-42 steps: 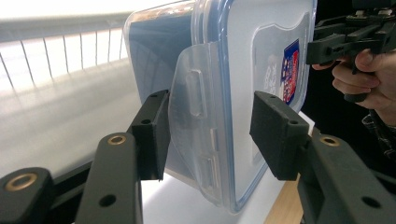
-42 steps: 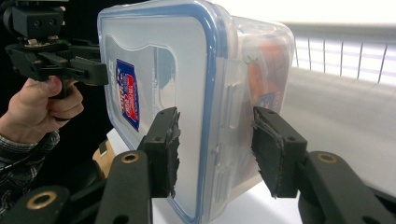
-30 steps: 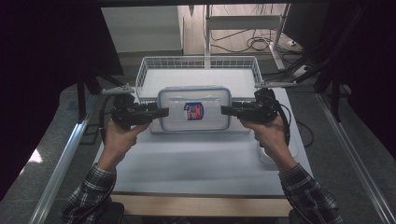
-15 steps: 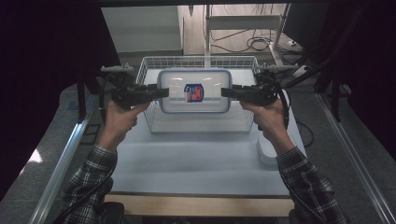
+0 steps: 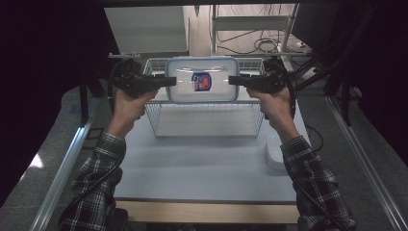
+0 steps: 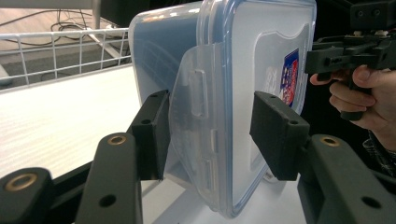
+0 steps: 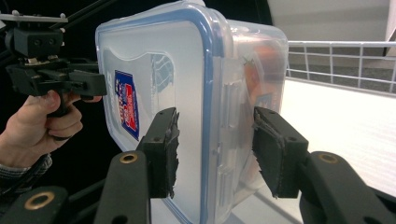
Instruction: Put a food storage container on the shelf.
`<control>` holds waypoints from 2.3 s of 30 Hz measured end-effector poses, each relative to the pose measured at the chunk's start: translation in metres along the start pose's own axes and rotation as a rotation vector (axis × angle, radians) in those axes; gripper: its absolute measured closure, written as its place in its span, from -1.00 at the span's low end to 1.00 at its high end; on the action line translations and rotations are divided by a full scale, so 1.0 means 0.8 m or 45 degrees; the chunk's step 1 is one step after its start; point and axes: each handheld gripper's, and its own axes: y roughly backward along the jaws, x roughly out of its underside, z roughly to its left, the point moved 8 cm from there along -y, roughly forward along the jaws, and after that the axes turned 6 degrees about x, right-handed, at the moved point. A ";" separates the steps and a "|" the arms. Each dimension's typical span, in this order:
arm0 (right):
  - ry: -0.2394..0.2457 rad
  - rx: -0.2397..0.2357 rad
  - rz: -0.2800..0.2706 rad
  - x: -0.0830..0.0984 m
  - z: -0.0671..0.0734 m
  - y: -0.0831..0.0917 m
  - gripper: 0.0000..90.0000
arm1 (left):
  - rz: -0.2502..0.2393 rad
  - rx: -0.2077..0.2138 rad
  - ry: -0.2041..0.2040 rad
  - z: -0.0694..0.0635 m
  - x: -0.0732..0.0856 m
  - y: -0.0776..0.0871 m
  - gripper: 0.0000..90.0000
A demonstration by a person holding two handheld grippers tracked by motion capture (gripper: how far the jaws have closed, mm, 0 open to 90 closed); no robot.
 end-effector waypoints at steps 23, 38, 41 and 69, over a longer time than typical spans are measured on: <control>-0.070 0.034 0.016 -0.001 -0.035 -0.028 0.11 | -0.052 -0.016 0.038 0.034 0.002 -0.025 0.04; -0.084 0.124 0.045 0.000 -0.045 -0.042 0.24 | -0.067 -0.047 0.140 0.050 0.000 -0.032 -0.07; -0.079 0.145 0.046 0.001 -0.048 -0.043 0.24 | -0.073 -0.046 0.154 0.053 0.001 -0.033 -0.12; 0.002 0.132 -0.015 0.008 -0.039 -0.030 0.65 | -0.031 -0.246 -0.129 0.023 0.033 -0.011 0.68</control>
